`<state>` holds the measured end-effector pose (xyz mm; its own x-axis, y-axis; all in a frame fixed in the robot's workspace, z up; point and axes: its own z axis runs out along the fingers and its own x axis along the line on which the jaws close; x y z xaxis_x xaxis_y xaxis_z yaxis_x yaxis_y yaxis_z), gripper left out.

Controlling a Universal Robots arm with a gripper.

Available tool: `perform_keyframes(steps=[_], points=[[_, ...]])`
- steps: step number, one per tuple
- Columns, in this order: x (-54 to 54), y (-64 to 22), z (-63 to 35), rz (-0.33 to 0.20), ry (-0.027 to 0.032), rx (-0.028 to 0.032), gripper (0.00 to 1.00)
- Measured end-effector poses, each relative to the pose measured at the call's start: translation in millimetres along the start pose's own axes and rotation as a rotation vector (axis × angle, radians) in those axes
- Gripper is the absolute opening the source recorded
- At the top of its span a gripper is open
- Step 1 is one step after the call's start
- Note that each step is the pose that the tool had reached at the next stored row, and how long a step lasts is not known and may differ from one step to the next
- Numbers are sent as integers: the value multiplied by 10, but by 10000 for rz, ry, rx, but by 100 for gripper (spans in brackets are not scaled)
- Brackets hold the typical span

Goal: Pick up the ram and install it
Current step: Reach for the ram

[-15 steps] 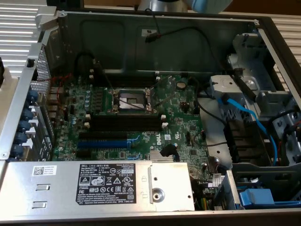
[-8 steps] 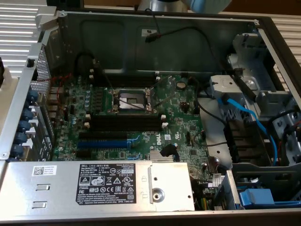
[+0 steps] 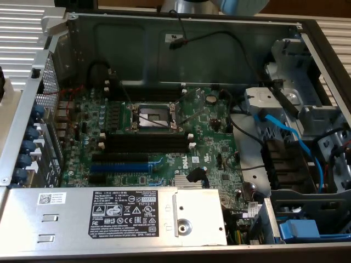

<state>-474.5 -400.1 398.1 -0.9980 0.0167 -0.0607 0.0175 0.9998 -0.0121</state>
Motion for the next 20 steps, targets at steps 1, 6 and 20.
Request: perform_keyframes(steps=[1, 6, 20], points=[[0, 1, 0, -180, -2, -11, 11], [1, 1, 2, -1088, -13, -66, 11], [116, 0, 108, -2853, -6, -167, 11]])
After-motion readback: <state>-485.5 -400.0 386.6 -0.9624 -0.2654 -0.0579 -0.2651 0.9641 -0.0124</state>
